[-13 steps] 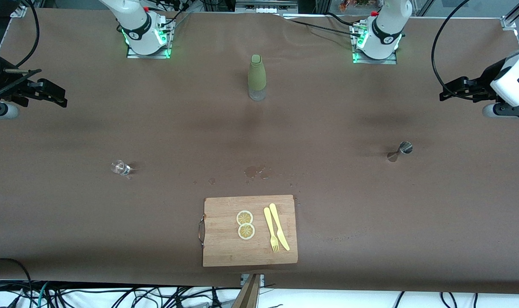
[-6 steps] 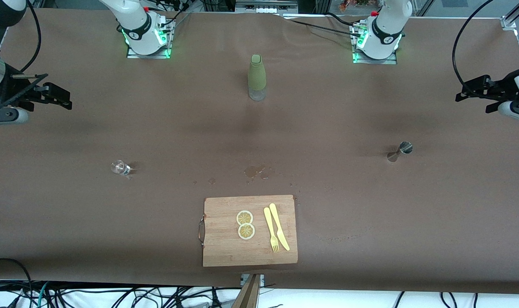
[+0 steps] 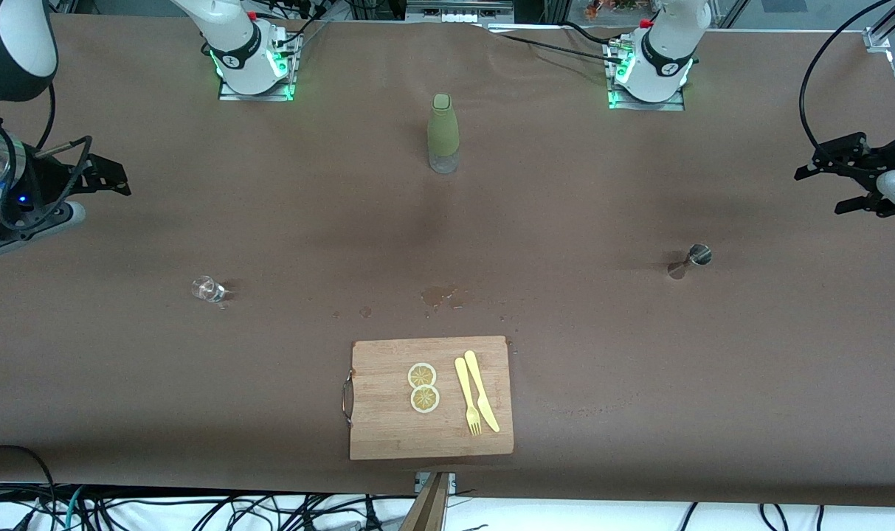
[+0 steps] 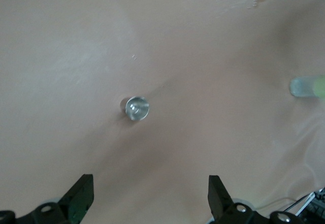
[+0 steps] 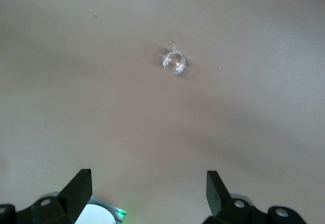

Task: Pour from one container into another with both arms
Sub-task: 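Lower the right gripper to the glass cup while the left gripper reaches the steel cup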

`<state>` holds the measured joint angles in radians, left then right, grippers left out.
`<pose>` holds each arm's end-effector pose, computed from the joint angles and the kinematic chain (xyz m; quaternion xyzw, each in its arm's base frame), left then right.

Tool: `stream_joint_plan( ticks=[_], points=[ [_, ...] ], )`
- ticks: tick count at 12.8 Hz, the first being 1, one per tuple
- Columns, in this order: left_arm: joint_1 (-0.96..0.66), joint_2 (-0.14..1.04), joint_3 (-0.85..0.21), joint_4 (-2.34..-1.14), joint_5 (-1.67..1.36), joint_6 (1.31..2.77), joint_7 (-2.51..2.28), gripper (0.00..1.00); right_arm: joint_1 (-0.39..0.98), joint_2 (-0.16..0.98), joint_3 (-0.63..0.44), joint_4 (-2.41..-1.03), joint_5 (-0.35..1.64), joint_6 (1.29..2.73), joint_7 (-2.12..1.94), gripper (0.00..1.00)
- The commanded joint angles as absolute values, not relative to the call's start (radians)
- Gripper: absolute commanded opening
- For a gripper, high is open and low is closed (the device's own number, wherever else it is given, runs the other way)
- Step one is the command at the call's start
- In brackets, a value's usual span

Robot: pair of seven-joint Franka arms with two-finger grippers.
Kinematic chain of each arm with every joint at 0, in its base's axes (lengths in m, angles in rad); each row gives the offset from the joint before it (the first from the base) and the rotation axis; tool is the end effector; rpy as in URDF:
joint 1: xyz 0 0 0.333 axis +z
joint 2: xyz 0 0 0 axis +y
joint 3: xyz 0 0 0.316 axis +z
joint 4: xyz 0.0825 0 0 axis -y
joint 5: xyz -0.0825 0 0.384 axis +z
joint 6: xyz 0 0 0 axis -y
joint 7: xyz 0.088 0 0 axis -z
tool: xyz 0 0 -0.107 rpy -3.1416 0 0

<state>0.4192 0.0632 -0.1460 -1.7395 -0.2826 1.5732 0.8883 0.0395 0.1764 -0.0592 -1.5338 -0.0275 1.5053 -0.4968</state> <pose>0.5441 0.1234 0.5157 0.9416 -0.2823 -0.0153 0.1828 0.5926 -0.0121 0.5355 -0.9663 -0.2354 0.1036 0.0078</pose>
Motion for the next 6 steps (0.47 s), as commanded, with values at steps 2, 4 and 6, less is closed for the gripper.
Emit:
stream_joint_plan(
  ticks=[2,4,6],
  points=[
    [0.491,0.110,-0.152,-1.775,-0.409,1.609,1.167,0.99,-0.017,0.233,-0.058,-1.522,0.050,1.515,-0.658,1.00],
    [0.524,0.135,-0.152,-1.793,-0.454,1.611,1.285,0.99,-0.044,0.274,-0.058,-1.522,0.099,1.545,-0.690,1.00],
    [0.552,0.156,-0.152,-1.808,-0.492,1.614,1.383,0.99,-0.081,0.313,-0.058,-1.522,0.188,1.558,-0.770,1.00]
  ],
)
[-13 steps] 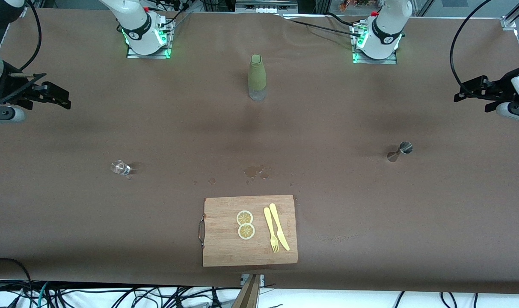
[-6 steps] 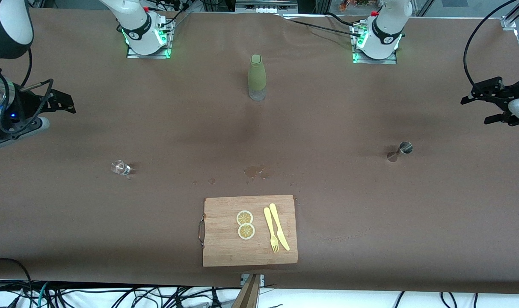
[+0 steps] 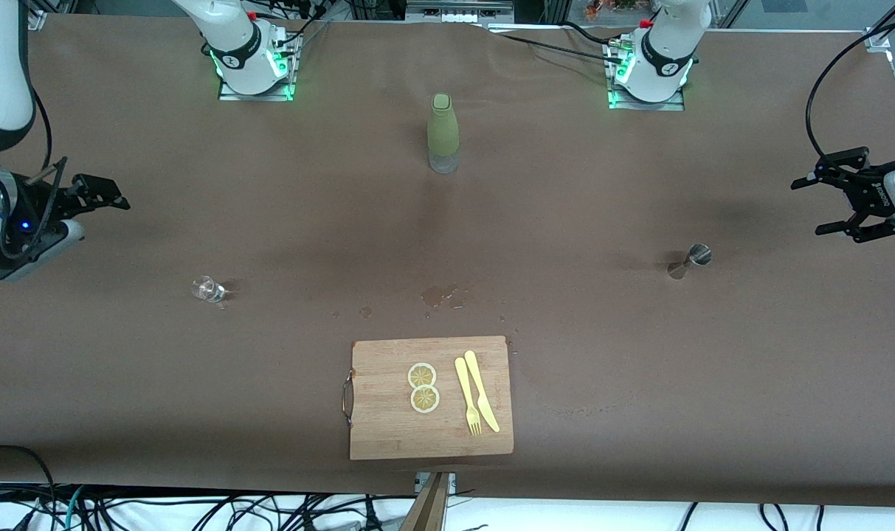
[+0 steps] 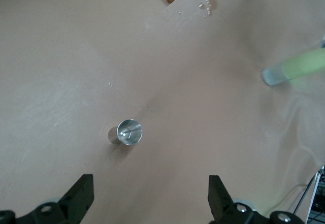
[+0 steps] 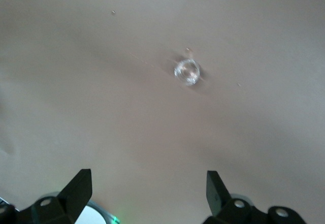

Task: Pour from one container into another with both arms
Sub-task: 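Lower the right gripper to the glass cup while the left gripper reaches the steel cup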

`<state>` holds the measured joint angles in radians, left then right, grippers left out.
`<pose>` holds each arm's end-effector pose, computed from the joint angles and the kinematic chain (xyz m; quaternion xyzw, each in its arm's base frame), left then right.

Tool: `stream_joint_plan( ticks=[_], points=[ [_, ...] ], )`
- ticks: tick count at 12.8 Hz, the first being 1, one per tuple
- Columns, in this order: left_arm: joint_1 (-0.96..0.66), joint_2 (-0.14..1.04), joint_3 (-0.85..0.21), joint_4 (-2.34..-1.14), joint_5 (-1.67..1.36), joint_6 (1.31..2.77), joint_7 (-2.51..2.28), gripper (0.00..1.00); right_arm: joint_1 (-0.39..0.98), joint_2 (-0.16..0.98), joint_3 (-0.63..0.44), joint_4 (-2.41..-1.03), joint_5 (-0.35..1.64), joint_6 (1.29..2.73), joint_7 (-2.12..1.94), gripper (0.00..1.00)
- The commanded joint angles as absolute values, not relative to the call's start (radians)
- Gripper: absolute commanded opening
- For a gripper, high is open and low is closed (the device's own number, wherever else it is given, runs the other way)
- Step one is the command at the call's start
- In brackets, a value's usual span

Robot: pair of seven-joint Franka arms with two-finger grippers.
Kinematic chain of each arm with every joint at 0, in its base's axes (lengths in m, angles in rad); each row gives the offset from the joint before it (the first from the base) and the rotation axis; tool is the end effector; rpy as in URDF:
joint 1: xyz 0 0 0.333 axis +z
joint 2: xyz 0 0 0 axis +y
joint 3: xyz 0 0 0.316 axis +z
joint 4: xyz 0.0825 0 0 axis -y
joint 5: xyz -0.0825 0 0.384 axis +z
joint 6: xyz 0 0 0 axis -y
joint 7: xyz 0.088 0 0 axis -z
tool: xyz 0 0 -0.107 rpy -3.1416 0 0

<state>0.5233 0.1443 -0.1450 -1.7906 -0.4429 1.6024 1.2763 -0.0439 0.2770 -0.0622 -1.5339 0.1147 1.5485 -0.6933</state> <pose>0.5422 0.1711 0.4555 0.8830 -0.3788 0.0570 0.2711 0.6139 -0.0489 0.4778 -0.9497 -0.2807 0.1012 0.0953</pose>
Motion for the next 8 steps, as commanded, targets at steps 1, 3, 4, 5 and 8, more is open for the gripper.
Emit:
stream_joint_plan(
  ticks=[1,3,4,5,8],
  points=[
    [0.564,0.166,-0.152,-1.827,-0.517,1.629,1.454,0.99,-0.101,0.336,-0.058,-1.522,0.243,1.562,-0.823,1.00],
    [0.592,0.196,-0.152,-1.877,-0.602,1.675,1.651,1.00,-0.138,0.383,-0.058,-1.522,0.288,1.601,-0.955,1.00],
    [0.607,0.219,-0.152,-1.903,-0.645,1.699,1.760,1.00,-0.158,0.411,-0.058,-1.522,0.332,1.630,-1.054,1.00],
    [0.620,0.245,-0.150,-1.914,-0.667,1.704,1.832,1.00,-0.178,0.440,-0.058,-1.522,0.394,1.632,-1.130,1.00],
    [0.650,0.311,-0.150,-1.953,-0.736,1.723,2.003,1.00,-0.256,0.550,-0.058,-1.520,0.591,1.632,-1.389,1.00]
  ],
)
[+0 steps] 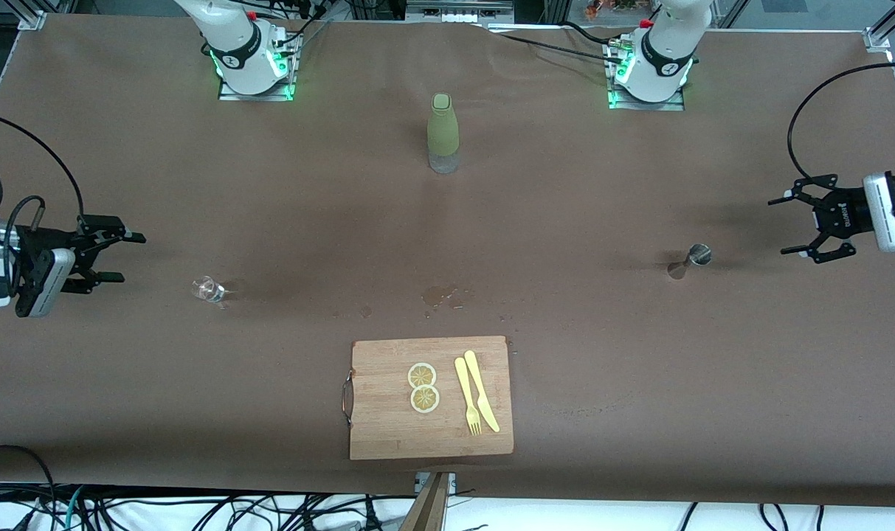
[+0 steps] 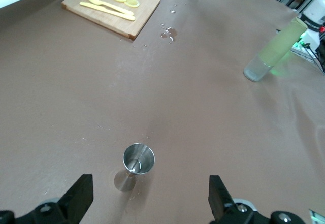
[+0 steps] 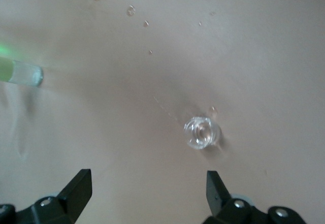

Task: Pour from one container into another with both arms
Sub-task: 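Lower the right gripper to the glass cup while the left gripper reaches the steel cup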

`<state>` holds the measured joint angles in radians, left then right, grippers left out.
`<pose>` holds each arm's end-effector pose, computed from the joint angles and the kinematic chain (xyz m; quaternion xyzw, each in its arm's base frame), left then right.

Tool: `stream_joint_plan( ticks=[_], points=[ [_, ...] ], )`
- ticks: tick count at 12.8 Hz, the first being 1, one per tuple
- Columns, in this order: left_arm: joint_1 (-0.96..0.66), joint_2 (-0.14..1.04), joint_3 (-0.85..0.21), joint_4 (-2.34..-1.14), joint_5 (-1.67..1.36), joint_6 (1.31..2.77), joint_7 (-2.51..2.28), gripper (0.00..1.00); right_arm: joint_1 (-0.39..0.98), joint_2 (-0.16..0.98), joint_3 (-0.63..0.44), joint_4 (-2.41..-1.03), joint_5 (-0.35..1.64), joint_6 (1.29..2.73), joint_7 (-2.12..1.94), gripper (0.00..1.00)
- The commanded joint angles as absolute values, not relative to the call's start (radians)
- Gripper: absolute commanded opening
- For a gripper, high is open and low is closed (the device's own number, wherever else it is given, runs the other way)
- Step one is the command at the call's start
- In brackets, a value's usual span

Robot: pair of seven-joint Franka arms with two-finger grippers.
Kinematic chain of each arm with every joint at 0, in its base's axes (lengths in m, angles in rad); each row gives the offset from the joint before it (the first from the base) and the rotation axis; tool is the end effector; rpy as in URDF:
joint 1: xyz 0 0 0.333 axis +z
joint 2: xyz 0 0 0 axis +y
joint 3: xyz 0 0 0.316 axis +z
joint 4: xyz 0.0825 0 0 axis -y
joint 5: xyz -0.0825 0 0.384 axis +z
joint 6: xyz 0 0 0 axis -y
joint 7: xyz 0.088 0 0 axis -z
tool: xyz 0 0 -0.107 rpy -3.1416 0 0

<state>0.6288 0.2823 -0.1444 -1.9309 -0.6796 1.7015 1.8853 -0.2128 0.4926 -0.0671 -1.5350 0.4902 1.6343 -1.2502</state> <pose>0.5230 0.2116 0.3339 0.7718 -0.4898 0.2138 0.3447 0.6378 -0.1277 0.3543 -0.8738 -0.3911 -0.0151 0.2886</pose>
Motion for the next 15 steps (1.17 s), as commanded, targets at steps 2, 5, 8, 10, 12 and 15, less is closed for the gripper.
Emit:
stream_joint_plan(
  ticks=[2,5,8,10,12,15],
  points=[
    [0.661,0.350,-0.150,-1.956,-0.776,1.736,2.100,1.00,-0.290,0.595,-0.058,-1.520,0.659,1.632,-1.504,1.00],
    [0.664,0.428,-0.150,-1.968,-0.853,1.764,2.259,1.00,-0.301,0.658,-0.058,-1.517,0.776,1.632,-1.743,1.00],
    [0.670,0.501,-0.150,-1.970,-0.890,1.766,2.379,1.00,-0.327,0.718,-0.058,-1.517,0.853,1.632,-1.892,1.00],
    [0.672,0.544,-0.150,-1.967,-0.917,1.766,2.445,1.00,-0.328,0.747,-0.058,-1.511,0.862,1.635,-1.971,1.00],
    [0.670,0.587,-0.150,-1.967,-0.968,1.776,2.537,1.00,-0.344,0.799,-0.057,-1.467,0.864,1.643,-2.034,1.00],
    [0.670,0.636,-0.150,-1.962,-0.997,1.781,2.601,1.00,-0.351,0.871,-0.057,-1.443,0.954,1.641,-2.121,1.00]
  ],
)
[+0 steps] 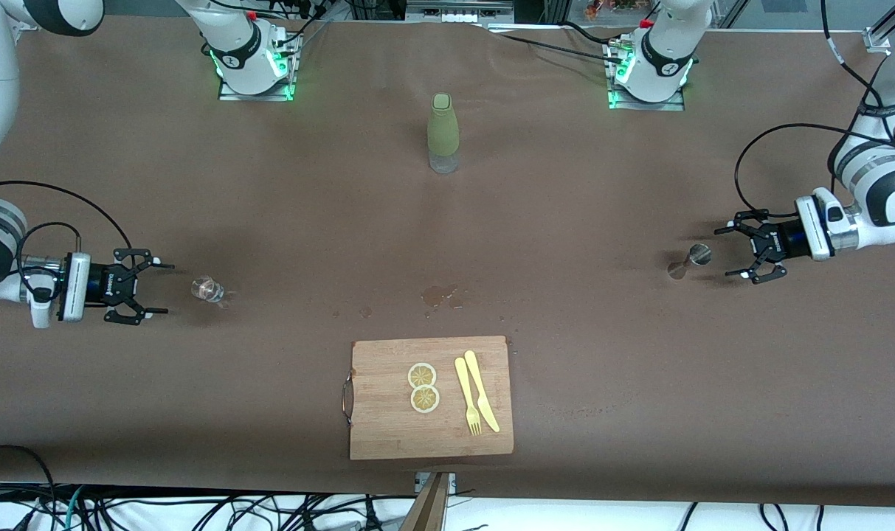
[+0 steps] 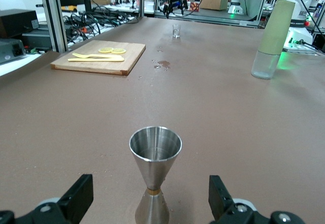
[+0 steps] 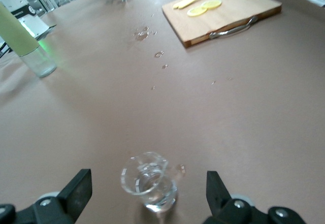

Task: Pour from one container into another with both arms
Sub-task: 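Lower the right gripper to the glass cup while the left gripper reaches the steel cup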

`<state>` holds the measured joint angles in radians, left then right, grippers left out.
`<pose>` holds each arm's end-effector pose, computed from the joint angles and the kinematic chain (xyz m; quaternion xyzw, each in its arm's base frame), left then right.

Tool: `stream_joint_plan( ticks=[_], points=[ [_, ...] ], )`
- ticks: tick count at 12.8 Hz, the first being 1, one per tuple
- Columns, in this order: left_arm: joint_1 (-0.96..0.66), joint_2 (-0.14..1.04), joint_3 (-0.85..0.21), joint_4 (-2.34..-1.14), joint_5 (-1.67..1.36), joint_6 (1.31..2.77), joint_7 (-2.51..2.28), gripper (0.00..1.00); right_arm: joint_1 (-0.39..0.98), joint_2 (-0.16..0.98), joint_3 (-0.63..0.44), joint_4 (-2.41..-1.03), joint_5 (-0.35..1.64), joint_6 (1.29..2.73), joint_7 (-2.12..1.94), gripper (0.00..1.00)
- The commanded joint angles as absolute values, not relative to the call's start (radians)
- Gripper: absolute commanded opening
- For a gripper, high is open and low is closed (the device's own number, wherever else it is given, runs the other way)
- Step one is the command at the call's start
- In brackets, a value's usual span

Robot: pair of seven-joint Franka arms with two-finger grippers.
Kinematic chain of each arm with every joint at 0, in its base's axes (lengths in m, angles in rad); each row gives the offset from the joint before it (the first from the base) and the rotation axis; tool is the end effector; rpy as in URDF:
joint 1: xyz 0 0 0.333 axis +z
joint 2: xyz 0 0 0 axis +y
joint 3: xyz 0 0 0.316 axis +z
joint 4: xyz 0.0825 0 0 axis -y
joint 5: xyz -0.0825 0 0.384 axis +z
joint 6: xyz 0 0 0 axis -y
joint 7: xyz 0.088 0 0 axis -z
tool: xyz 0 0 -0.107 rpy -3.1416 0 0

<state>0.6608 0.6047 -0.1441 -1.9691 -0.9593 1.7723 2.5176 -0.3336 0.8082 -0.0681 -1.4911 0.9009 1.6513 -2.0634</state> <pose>0.5071 0.2050 0.1581 0.6468 -0.5335 0.3991 0.3711 0.6370 -0.1786 0.1844 -0.7080 -0.5248 -0.2601 0.3944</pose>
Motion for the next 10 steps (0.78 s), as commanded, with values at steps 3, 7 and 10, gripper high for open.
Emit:
stream_joint_plan(
  ticks=[3,7,10],
  points=[
    [0.667,0.684,-0.150,-1.960,-1.038,1.790,2.658,1.00,-0.350,0.910,-0.055,-1.440,0.982,1.643,-2.193,1.00],
    [0.649,0.713,-0.150,-1.962,-1.089,1.793,2.694,1.00,-0.350,0.945,-0.052,-1.437,0.983,1.644,-2.224,1.00],
    [0.624,0.733,-0.152,-1.963,-1.123,1.810,2.723,1.00,-0.342,0.971,-0.048,-1.424,0.994,1.651,-2.232,1.00]
  ],
)
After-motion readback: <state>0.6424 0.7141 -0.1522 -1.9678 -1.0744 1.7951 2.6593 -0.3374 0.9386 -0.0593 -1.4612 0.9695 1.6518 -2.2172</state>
